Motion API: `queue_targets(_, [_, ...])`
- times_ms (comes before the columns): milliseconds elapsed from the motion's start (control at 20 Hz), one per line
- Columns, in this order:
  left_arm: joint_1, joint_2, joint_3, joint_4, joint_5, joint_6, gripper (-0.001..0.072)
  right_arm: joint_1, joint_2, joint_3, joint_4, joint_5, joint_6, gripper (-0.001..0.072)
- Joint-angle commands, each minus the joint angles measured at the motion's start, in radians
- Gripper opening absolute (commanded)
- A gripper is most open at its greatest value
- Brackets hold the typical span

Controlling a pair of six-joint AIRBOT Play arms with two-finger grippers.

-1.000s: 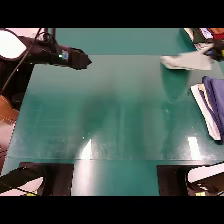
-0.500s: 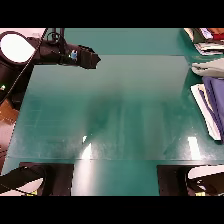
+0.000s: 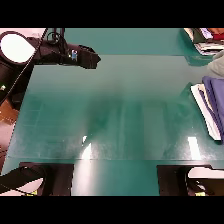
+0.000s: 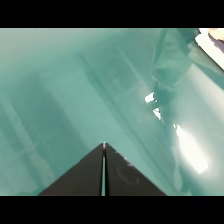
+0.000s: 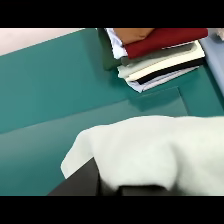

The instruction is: Fold the shirts.

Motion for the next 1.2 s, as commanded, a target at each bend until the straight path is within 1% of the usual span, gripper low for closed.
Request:
queue_targets(0, [-0.001,0.0,0.0,0.001,-0.024,0.001,0.0024,-0.054,0.038,0.002,0.001,0.128,-0.055,0.0018])
queue_targets(100, [-0.001,0.0,0.0,0.001,-0.034,0.001,0.0024,-0.103,0.039,-0.004,0.0,0.23,-0.058,0.0018])
queue_targets(150, [-0.001,0.0,0.0,0.001,-0.035,0.001,0.0024,-0.127,0.051,-0.034,-0.004,0.257,-0.066,0.0018])
queue_targets(300, [-0.001,0.0,0.0,0.001,-0.035,0.001,0.0024,-0.197,0.155,-0.218,-0.022,0.269,-0.132,0.0018])
queue_targets(500, [-0.001,0.0,0.0,0.001,-0.035,0.001,0.0024,-0.308,0.315,-0.489,-0.206,0.268,-0.13,0.0023])
queue_targets(550, [-0.001,0.0,0.0,0.001,-0.035,0.001,0.0024,-0.341,0.354,-0.555,-0.249,0.267,-0.13,0.0102])
queue_targets(600, [-0.001,0.0,0.0,0.001,-0.035,0.001,0.0024,-0.371,0.388,-0.61,-0.287,0.26,-0.13,0.0258])
queue_targets(650, [-0.001,0.0,0.0,0.001,-0.035,0.001,0.0024,-0.405,0.419,-0.663,-0.331,0.243,-0.13,0.0386])
queue_targets(700, [-0.001,0.0,0.0,0.001,-0.035,0.001,0.0024,-0.438,0.443,-0.699,-0.364,0.242,-0.13,0.0436])
queue_targets(750, [-0.001,0.0,0.0,0.001,-0.035,0.001,0.0024,-0.475,0.465,-0.73,-0.383,0.238,-0.129,0.0465])
queue_targets(900, [-0.001,0.0,0.0,0.001,-0.037,0.001,0.0024,-0.572,0.503,-0.776,-0.377,0.222,-0.087,0.0468])
queue_targets(1000, [-0.001,0.0,0.0,0.001,-0.043,0.001,0.0024,-0.588,0.507,-0.774,-0.297,0.207,-0.066,0.0468])
queue_targets(1050, [-0.001,0.0,0.0,0.0,-0.043,0.001,0.0024,-0.577,0.508,-0.774,-0.229,0.2,-0.066,0.0467])
queue_targets(1150, [-0.001,0.0,0.0,0.0,-0.046,0.001,0.0024,-0.503,0.508,-0.774,-0.101,0.179,-0.066,0.0468])
